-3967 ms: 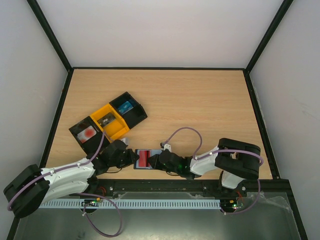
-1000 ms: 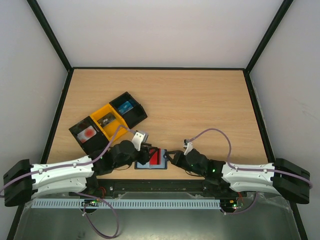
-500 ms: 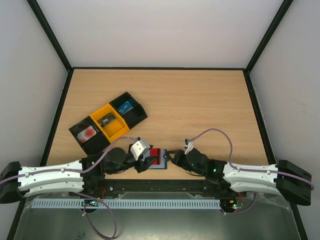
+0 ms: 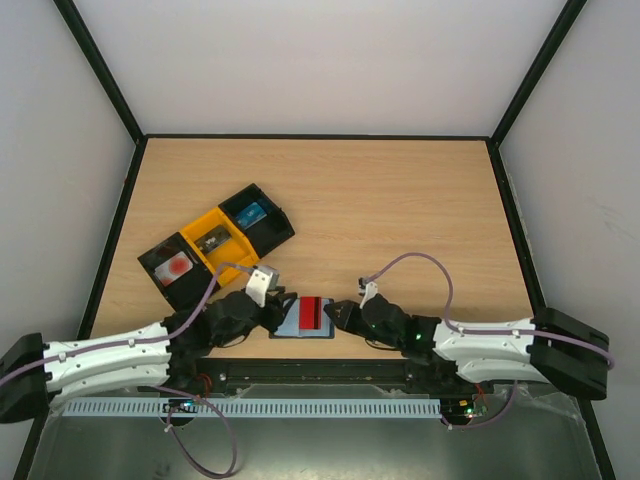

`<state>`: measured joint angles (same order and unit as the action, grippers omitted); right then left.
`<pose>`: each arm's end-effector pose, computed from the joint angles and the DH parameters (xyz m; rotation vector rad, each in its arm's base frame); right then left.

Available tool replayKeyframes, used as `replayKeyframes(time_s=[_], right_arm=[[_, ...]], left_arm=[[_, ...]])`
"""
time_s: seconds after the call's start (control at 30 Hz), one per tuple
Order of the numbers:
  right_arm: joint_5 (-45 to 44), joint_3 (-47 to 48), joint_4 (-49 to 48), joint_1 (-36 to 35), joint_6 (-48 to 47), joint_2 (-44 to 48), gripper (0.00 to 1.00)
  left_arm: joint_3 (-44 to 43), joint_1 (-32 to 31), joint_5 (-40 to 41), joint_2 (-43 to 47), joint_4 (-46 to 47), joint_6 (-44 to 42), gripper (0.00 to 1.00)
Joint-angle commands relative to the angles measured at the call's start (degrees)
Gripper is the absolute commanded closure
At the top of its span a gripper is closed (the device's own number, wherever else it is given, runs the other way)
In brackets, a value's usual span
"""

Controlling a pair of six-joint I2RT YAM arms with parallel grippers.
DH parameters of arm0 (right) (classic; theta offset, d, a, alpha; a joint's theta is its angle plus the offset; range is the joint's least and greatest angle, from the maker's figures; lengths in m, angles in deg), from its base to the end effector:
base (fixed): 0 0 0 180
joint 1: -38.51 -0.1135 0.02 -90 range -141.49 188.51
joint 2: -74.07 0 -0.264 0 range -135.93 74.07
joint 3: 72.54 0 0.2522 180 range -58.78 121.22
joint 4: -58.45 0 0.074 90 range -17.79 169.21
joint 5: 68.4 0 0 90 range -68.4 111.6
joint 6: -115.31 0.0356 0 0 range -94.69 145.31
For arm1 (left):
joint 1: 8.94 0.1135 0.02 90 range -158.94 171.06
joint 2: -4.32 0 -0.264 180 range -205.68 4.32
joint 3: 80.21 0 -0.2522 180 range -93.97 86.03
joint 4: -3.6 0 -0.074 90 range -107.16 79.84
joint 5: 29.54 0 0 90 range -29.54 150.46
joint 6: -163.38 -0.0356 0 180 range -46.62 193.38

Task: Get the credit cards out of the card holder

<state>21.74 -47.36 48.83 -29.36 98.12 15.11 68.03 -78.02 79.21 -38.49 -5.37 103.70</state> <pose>0.0728 0.1793 0.1546 0.1002 2.3675 1.4457 0.0732 -0.1594 0.2077 0.4418 1.9465 -0.8467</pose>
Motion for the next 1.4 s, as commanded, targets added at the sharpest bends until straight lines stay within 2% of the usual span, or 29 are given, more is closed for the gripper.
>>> replayKeyframes(time_s=[0.0,0.13,0.33,0.8,1.03,1.37], right_arm=[[2.7,2.4,-5.6,0.2,-2.6,-5.9,0.85],[4.6,3.9,-8.9,0.4,-3.3,-12.8,0.85],[5.4,4.9,-10.9,1.2,-3.5,-19.3,0.85],[2.5,5.0,-8.1,1.5,-4.4,-20.1,0.84],[-0.4,6.1,-2.3,1.5,-6.2,-15.9,0.82],[-0.5,5.3,-3.9,1.5,-5.5,-18.7,0.82]], left_arm=[[3.7,8.2,-11.2,0.8,1.7,14.0,0.63],[7.2,13.2,-19.4,-0.1,7.0,20.1,0.67],[11.4,14.5,-24.1,-5.5,16.3,27.6,0.71],[9.1,14.7,-30.7,-21.0,26.0,29.1,0.84],[8.4,14.7,-32.1,-25.3,29.4,29.3,0.84],[8.6,14.7,-31.9,-32.3,29.9,28.7,0.86]])
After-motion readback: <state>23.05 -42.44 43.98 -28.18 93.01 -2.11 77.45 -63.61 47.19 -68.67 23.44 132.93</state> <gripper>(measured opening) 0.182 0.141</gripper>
